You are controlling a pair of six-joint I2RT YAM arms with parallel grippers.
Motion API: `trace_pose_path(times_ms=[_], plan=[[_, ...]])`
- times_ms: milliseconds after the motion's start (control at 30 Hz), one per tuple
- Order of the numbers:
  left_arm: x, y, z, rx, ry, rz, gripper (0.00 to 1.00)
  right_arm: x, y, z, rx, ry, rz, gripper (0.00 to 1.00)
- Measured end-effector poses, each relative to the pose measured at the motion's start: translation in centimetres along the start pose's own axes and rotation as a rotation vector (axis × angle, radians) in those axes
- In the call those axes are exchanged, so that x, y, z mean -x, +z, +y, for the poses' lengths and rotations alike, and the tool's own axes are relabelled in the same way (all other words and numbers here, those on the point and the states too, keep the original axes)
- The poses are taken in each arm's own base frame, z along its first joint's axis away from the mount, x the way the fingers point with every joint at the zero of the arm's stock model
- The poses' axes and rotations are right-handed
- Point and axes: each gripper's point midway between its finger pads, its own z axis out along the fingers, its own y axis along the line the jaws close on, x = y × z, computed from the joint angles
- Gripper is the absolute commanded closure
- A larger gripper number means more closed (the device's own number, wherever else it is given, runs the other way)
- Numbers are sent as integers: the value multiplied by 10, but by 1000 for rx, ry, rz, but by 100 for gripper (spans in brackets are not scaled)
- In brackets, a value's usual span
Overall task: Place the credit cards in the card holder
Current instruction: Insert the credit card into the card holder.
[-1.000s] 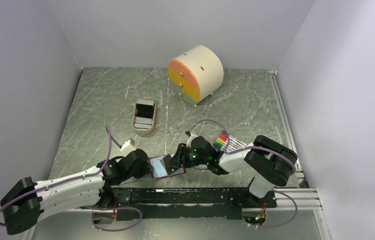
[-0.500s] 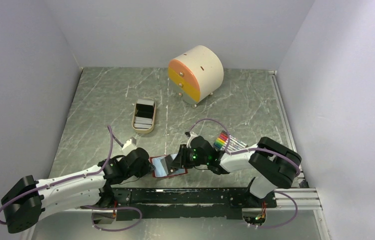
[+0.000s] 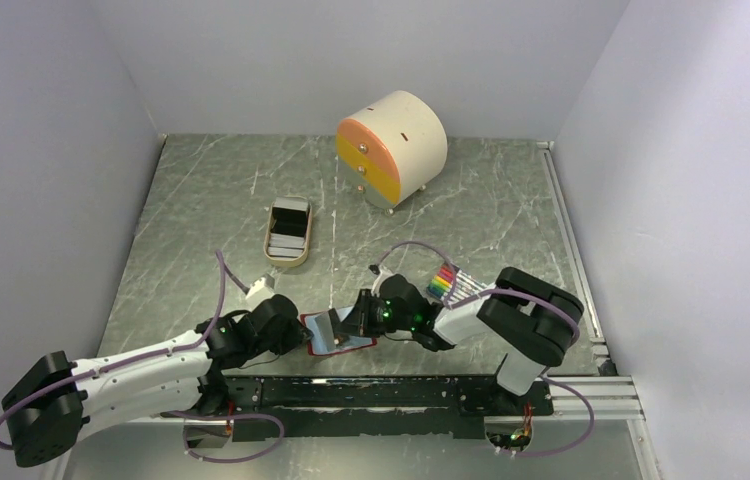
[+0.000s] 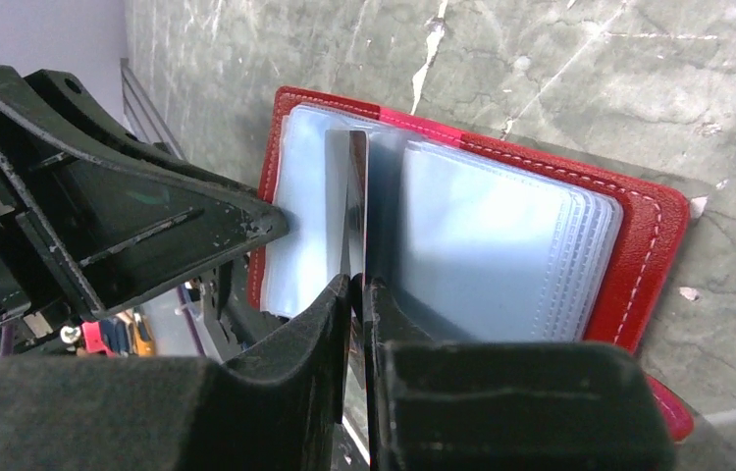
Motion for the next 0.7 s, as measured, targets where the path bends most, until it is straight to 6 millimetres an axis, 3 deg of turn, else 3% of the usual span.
trace_pose_path(times_ms=[100,200,300,500,700], plan=[[-1,0,0,-2,4,4,81,-1,3,0,7,18,0,85],[-2,1,0,1,10,9,81,-2,3,4,17,19,1,62],[-2,1,-2,-7,9,10,81,-5,3,5,12,19,9,50],[-2,0,-4,-17,6,9,81,6,-11,7,-46,-27,-32,46],[-1,0,-6,-25,5,8,81,13,-17,-3,-127,-73,-56,48]])
